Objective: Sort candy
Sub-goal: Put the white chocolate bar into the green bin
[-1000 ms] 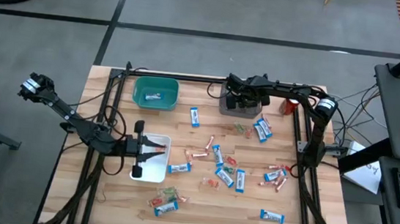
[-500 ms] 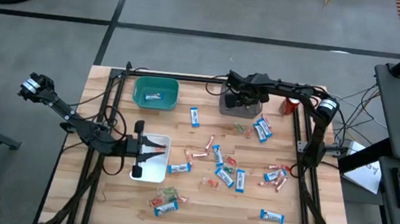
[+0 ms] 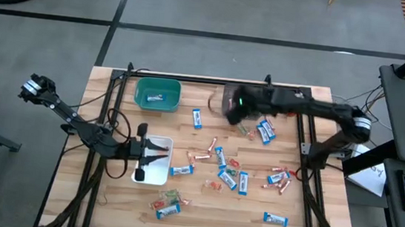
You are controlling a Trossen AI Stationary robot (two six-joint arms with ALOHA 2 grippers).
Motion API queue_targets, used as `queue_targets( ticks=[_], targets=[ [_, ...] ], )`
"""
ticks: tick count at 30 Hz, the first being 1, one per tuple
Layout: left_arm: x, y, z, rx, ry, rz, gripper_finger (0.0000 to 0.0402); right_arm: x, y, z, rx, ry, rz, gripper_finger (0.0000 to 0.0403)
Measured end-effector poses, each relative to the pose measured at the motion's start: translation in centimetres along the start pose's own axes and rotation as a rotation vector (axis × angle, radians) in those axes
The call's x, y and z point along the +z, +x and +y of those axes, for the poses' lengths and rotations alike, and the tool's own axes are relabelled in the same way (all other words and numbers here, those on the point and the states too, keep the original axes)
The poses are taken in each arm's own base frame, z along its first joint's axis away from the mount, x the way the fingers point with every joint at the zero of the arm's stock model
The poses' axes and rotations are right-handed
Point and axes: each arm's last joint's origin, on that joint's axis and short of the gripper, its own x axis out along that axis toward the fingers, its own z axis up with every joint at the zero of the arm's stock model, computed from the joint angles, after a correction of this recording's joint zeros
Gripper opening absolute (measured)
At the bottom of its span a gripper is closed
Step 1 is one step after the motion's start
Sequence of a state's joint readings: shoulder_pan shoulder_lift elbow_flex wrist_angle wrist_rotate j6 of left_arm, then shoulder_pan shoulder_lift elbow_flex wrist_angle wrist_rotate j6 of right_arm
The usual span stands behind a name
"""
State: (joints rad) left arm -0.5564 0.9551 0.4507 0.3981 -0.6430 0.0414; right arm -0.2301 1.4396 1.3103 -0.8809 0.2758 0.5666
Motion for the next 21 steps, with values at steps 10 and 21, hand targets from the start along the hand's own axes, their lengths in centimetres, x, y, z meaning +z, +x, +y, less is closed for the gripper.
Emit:
queue_targets(
  ticks=[10,21],
  targets=[
    [0.4,2.1,-1.6,-0.002,0.036,0.047,0.0063,-12.8,-3.2,7.1,0.321,-0.366,-0.341,0.0116],
    [1.2,5.8,-4.3,0.0,-0.003,0.092,0.0063,-19.6,-2.6,7.7,0.507,-0.416,-0.525,0.0095]
  ],
)
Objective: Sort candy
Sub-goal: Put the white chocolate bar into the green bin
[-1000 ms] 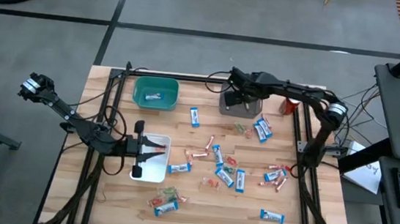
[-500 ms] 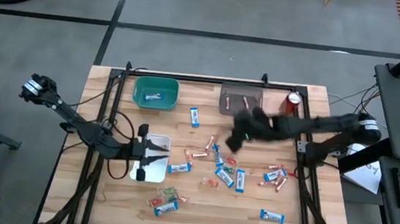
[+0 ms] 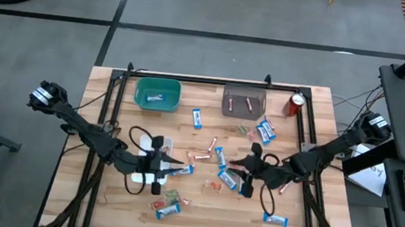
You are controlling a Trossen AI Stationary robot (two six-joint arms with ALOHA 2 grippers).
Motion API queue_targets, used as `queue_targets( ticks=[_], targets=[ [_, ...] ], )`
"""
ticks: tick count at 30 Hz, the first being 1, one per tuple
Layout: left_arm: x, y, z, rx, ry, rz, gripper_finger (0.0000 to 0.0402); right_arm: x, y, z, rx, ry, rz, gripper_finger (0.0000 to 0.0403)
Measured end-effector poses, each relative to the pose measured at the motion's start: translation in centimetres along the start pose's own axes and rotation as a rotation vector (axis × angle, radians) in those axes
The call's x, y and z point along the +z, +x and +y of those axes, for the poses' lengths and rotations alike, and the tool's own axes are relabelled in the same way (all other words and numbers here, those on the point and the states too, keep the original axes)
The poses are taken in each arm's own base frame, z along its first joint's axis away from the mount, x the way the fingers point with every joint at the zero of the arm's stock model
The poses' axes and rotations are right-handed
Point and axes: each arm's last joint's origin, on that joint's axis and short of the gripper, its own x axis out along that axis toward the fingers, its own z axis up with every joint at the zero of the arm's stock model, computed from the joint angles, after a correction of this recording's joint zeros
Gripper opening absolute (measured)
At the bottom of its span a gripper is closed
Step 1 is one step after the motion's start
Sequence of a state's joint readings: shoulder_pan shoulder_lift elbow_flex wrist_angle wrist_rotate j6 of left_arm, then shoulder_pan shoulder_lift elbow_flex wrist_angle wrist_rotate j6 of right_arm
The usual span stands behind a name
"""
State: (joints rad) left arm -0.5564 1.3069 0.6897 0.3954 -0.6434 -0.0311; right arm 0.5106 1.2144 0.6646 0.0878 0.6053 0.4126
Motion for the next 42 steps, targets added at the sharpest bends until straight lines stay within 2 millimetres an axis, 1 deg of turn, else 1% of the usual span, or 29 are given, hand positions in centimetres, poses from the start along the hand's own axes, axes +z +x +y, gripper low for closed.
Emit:
queue_targets(
  ticks=[4,7,10,13,17,19,22,25,29,32,35,37,39,42],
  targets=[
    [0.2,1.4,-0.9,0.003,-0.019,0.017,0.0063,-0.6,-0.2,0.2,0.013,-0.025,0.011,0.0087],
    [-0.2,2.1,-1.3,0.009,-0.019,0.05,0.0063,-1.0,-0.5,0.5,0.027,-0.068,0.024,0.0081],
    [-0.8,2.8,-1.3,0.027,-0.029,0.098,0.0063,-1.1,-0.8,0.8,0.044,-0.1,0.023,0.0076],
    [-1.1,3.7,-0.7,0.035,-0.057,0.149,0.006,-1.3,-1.0,1.1,0.056,-0.123,0.024,0.0073],
    [-1.4,5.3,0.7,0.041,-0.079,0.243,0.0048,-1.4,-0.9,1.0,0.053,-0.131,0.027,0.0074],
    [-1.0,5.9,1.8,0.075,-0.109,0.263,0.0042,-1.5,-0.9,0.9,0.051,-0.132,0.028,0.0076],
    [-1.5,6.6,3.8,0.146,-0.157,0.309,0.004,-1.5,-0.9,0.9,0.051,-0.132,0.028,0.0077],
    [-1.8,7.2,5.8,0.216,-0.255,0.32,0.0039,-1.4,-1.1,0.8,0.048,-0.135,0.033,0.0073],
    [-2.7,8.3,8.1,0.33,-0.454,0.32,0.0039,-0.9,-1.9,0.0,0.023,-0.134,0.034,0.0065],
    [-3.5,9.0,9.0,0.397,-0.563,0.319,0.0039,-0.1,-2.7,-1.1,-0.03,-0.127,0.014,0.0061],
    [-4.6,10.0,9.9,0.448,-0.616,0.335,0.0039,0.4,-3.6,-2.3,-0.077,-0.138,0.018,0.0059],
    [-4.9,10.9,10.4,0.481,-0.649,0.336,0.0039,0.7,-4.1,-2.9,-0.093,-0.143,0.02,0.0059],
    [-5.1,11.7,10.8,0.507,-0.655,0.357,0.0042,1.0,-4.4,-3.4,-0.102,-0.141,0.012,0.0059],
    [-5.6,12.8,11.1,0.552,-0.623,0.448,0.0053,0.9,-4.7,-3.7,-0.102,-0.153,0.019,0.0058]
  ],
)
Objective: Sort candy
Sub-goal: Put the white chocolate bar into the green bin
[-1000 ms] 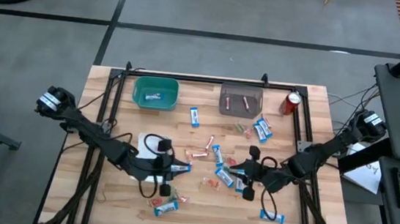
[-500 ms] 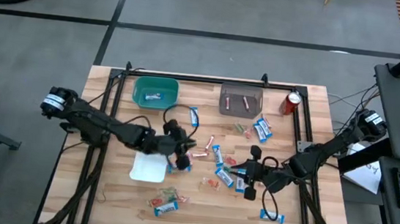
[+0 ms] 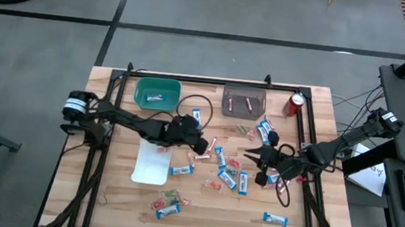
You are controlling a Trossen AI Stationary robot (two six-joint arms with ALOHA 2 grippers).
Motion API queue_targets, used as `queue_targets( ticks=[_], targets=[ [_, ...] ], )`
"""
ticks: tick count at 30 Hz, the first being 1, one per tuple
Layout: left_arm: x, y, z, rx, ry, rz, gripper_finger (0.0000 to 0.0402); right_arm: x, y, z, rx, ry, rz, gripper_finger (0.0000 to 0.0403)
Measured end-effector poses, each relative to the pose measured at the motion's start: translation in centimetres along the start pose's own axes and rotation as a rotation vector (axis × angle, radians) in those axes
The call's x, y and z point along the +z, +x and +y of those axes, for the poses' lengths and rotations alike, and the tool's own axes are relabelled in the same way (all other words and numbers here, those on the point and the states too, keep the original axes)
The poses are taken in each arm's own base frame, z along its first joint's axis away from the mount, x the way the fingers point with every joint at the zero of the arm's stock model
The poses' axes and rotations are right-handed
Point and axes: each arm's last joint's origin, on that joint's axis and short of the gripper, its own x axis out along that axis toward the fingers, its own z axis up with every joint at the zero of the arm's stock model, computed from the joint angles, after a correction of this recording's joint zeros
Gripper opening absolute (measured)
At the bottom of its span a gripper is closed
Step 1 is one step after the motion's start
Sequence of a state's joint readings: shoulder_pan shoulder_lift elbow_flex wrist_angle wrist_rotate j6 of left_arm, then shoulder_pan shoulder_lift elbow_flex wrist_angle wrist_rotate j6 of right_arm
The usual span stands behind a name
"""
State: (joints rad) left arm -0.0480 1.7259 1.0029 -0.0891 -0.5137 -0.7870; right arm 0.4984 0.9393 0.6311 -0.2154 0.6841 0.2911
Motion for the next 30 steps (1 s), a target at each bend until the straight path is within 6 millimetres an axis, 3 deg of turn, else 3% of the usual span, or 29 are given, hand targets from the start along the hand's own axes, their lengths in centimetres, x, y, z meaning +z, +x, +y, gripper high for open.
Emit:
queue_targets(
  ticks=[7,15,30],
  targets=[
    [0.3,2.7,-0.2,0.155,0.052,0.09,0.0108,-0.1,0.1,0.1,0.0,-0.004,0.01,0.0058],
    [0.3,5.6,1.2,0.261,0.05,0.138,0.016,-0.3,0.2,0.1,-0.003,0.026,0.025,0.006],
    [-0.1,7.0,2.4,0.318,0.035,0.108,0.0164,-0.3,0.2,0.1,0.004,0.085,0.024,0.0059]
  ],
)
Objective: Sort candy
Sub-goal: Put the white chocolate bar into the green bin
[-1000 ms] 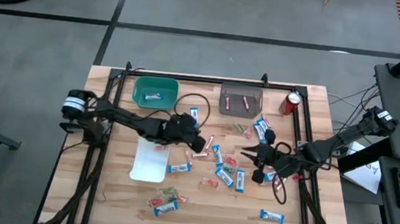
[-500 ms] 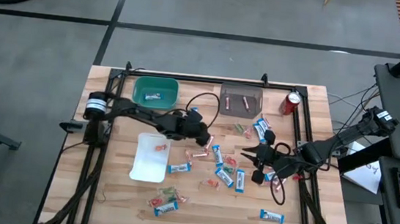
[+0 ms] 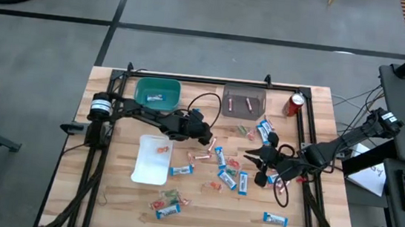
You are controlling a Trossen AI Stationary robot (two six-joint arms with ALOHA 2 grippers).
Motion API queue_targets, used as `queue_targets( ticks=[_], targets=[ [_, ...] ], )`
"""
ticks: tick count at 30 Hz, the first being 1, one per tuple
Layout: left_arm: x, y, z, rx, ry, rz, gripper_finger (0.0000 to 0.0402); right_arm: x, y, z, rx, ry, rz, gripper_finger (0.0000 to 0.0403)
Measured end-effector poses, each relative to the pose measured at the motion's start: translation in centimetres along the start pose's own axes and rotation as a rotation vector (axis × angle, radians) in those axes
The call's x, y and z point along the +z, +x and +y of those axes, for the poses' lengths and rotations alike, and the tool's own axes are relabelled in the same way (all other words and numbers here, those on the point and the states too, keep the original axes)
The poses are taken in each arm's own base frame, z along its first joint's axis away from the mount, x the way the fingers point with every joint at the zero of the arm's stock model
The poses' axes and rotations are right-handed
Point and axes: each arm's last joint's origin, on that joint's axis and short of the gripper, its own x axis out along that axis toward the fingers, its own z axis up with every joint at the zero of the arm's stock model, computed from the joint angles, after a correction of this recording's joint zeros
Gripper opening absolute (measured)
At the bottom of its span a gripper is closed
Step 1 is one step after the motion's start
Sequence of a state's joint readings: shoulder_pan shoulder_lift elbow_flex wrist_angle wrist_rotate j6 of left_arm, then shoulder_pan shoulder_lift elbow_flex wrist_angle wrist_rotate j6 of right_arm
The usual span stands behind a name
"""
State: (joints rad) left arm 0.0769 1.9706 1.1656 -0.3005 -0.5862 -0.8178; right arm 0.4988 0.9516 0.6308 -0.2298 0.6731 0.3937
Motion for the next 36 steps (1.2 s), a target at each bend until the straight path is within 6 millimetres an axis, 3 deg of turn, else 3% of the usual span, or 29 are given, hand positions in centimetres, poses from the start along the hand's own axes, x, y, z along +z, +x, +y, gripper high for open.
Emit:
queue_targets(
  ticks=[15,19,26,36],
  targets=[
    [-1.4,2.0,-0.5,0.028,0.015,0.002,0.0155,0.0,0.0,0.0,0.001,0.021,-0.003,0.0061],
    [-1.6,2.1,-0.5,0.025,0.029,0.007,0.0116,0.0,0.0,0.0,0.001,0.027,-0.003,0.0059],
    [-1.8,1.9,-0.8,0.008,0.067,0.012,0.001,0.0,0.0,0.0,0.001,0.057,-0.002,0.0061],
    [-1.6,-1.2,-0.8,-0.124,0.23,0.14,0.0,0.0,0.0,0.0,0.0,0.061,0.001,0.0061]
  ],
)
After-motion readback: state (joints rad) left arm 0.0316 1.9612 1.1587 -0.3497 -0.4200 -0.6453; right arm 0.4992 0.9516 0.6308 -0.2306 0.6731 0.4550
